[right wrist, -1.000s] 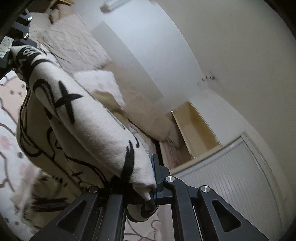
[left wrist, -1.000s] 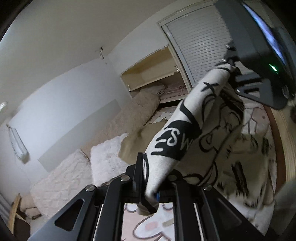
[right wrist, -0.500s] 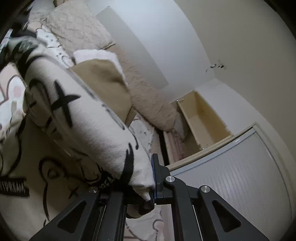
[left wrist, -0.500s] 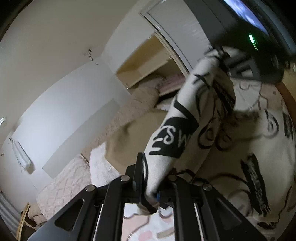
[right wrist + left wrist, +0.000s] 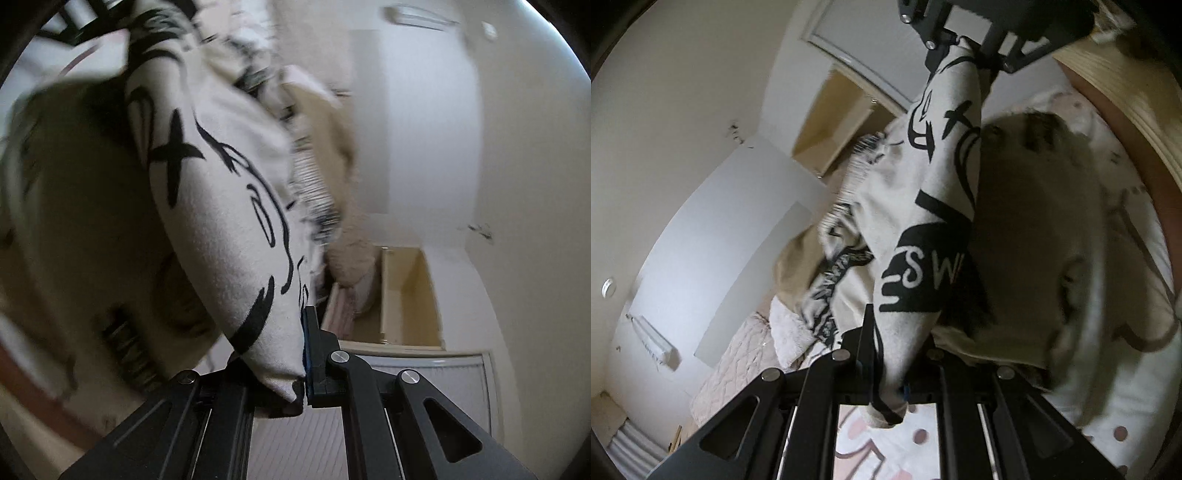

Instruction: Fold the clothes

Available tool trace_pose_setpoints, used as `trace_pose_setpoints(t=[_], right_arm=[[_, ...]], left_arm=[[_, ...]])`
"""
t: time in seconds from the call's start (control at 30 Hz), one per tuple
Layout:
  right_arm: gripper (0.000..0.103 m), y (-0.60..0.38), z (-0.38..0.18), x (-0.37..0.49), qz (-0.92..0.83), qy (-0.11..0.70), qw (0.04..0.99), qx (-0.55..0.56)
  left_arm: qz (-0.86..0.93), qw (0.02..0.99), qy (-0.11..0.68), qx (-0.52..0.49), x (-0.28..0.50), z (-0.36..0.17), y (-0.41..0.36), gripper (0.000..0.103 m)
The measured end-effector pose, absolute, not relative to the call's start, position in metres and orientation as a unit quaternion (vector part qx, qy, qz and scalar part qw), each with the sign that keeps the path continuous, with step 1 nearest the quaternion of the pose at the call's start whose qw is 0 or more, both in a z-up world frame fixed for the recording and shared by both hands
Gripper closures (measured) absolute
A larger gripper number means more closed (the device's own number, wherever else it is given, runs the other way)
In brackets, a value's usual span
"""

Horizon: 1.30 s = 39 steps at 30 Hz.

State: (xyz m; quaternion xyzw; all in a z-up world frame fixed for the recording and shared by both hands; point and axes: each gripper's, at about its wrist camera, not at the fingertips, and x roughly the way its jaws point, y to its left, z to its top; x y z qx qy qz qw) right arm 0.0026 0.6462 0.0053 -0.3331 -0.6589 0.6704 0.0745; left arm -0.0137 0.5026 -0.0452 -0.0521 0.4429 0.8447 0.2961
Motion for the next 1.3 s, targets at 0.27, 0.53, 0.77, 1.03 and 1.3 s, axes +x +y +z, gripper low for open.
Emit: trace_pose_setpoints(t=[0.27, 0.53, 0.77, 1.03, 1.3], right_arm=[[0.098, 0.666, -0.042, 0.014, 0.589, -0.711, 0.028, -0.384], [0.003, 0.674, 0.017, -0.011, 0.67, -0.593, 0.05, -0.443], [0.003, 0.683, 0.105, -0.037, 0.78, -0.374, 0.078, -0.495], [0.007, 0.679, 0.093, -0.126, 0.83, -0.139, 0.069, -0.537], [0.007, 0.684, 0.032, -0.183, 0.807, -0.017, 0.068, -0.587]], left_arm=[[0.833, 0.33, 0.44, -0.062, -0.005, -0.058, 0.51, 0.072], [0.828, 0.414, 0.352, -0.138, -0.013, -0.035, 0.503, 0.043], [0.816, 0.476, 0.27, -0.184, -0.025, -0.025, 0.495, 0.041], [0.796, 0.516, 0.265, -0.172, 0.004, -0.034, 0.497, 0.032], [0.786, 0.543, 0.206, -0.212, -0.008, -0.037, 0.472, 0.032]])
